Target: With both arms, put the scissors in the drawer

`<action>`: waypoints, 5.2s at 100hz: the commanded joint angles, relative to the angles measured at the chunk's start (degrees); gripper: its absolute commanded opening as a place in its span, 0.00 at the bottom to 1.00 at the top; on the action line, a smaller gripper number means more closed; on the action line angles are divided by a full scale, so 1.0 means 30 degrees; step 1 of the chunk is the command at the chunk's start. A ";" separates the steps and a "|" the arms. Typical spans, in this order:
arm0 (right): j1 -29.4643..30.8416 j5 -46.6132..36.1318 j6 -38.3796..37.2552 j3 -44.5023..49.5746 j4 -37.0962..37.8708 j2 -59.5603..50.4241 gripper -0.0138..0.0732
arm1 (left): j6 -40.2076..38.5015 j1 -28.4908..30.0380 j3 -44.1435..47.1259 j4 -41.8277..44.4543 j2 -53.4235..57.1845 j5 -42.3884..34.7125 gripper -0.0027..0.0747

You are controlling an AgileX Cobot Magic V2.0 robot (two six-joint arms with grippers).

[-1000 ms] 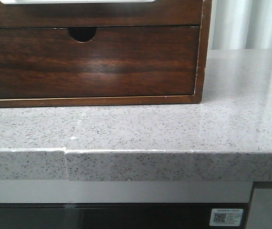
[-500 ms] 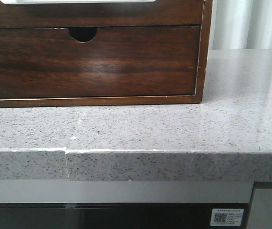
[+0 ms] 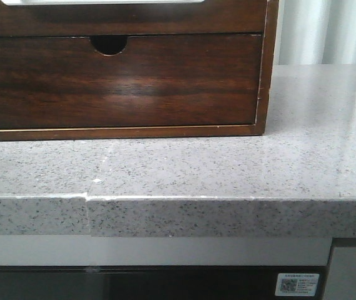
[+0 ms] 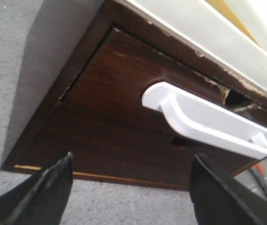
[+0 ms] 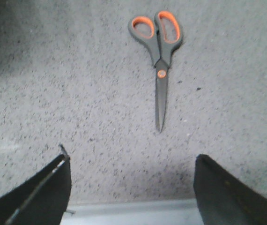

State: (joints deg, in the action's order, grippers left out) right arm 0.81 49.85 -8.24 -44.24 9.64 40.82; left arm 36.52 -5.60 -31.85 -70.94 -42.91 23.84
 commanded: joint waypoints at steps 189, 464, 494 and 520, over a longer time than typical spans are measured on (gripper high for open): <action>0.0075 0.1746 0.3817 -0.1391 -0.3376 0.0799 0.71 | 0.5670 -0.0114 -0.3653 -1.2001 -0.8812 1.0436 0.11; 0.5820 0.3350 0.6630 -1.0671 -0.4265 1.5907 0.58 | -0.5019 -0.3447 -0.4079 1.6340 0.2269 0.3288 0.60; 0.5820 0.3661 0.7340 -1.2497 -0.4820 1.8675 0.58 | -0.5019 -0.3601 -0.4079 1.6340 0.2091 0.1872 0.60; 0.5820 0.4263 0.7947 -1.3585 -0.4854 2.0061 0.58 | -0.5019 -0.3601 -0.4079 1.6340 0.2091 0.1837 0.60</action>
State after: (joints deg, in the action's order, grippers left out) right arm 18.05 62.32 14.15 -82.57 -4.47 102.72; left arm 21.64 -15.75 -42.16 -19.82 -36.25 35.42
